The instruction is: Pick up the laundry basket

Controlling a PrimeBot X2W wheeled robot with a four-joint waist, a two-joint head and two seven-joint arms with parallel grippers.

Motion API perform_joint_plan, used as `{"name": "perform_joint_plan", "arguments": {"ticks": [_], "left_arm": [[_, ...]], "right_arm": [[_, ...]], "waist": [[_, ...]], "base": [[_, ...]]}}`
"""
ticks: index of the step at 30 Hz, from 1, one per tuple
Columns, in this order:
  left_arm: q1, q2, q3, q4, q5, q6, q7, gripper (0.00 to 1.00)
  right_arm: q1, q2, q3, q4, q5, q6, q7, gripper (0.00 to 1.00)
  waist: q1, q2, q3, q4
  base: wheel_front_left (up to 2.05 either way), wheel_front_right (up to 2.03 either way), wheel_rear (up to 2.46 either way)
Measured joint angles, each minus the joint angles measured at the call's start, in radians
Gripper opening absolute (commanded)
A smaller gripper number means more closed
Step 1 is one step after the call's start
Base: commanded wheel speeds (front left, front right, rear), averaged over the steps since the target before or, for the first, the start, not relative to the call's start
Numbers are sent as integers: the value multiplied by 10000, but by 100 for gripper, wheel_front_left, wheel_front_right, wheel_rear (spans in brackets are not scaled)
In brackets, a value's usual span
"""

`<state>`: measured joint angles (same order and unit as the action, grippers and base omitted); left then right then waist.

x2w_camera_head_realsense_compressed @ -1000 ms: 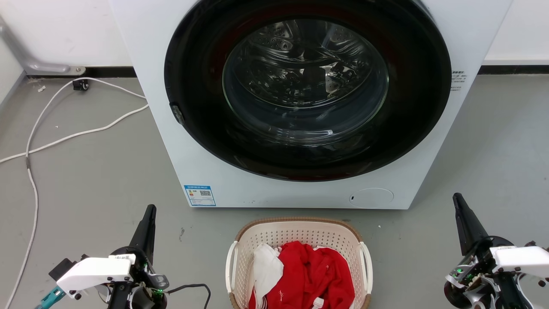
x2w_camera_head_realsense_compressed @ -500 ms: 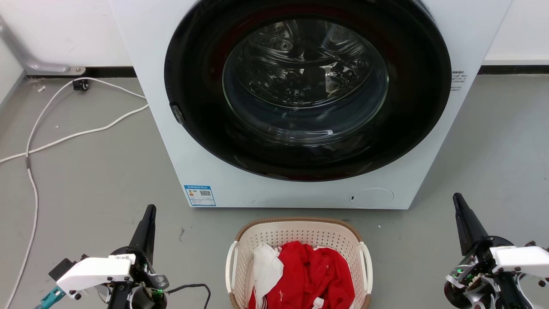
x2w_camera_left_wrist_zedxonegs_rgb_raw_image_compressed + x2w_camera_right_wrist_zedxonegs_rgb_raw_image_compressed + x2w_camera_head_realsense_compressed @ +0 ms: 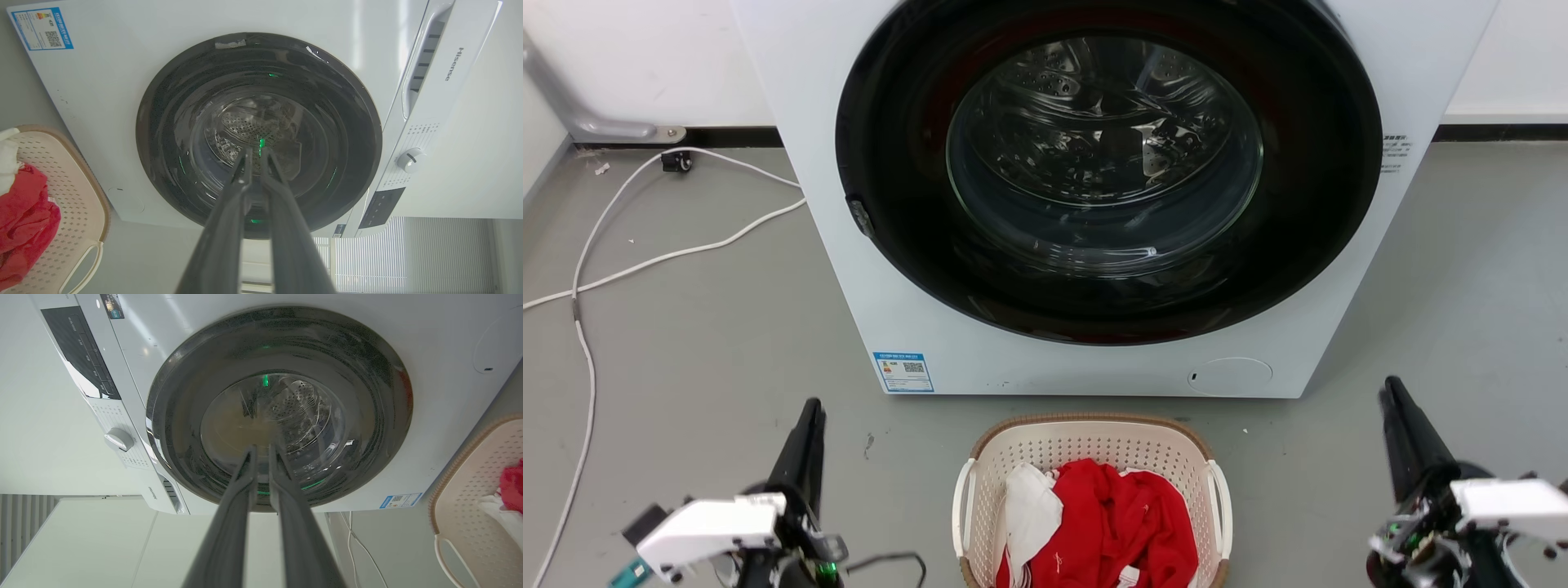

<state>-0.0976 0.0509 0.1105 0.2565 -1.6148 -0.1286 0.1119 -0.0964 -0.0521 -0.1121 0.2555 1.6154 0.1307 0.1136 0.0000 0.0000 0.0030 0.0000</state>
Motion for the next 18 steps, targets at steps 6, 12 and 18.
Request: {"name": "perform_joint_plan", "arguments": {"ticks": [6, 12, 18], "left_arm": [[420, -67, -67, 320, 65, 12, -115, 100], [443, -65, -113, 77, 336, 12, -414, 100], [533, -65, -63, -6, 846, 12, -694, 100]], "right_arm": [[457, 46, 58, 316, -4, -15, -123, 100], [465, 50, 130, 113, -155, -15, -424, 100], [503, 52, -48, 65, -660, -15, -700, 100]], "waist": [[0, 0, -1, -2], [0, 0, -3, -9], [-1, 0, -8, -19]], "base": [[0, 0, 0], [0, 0, 0], [0, 0, 0]]}}
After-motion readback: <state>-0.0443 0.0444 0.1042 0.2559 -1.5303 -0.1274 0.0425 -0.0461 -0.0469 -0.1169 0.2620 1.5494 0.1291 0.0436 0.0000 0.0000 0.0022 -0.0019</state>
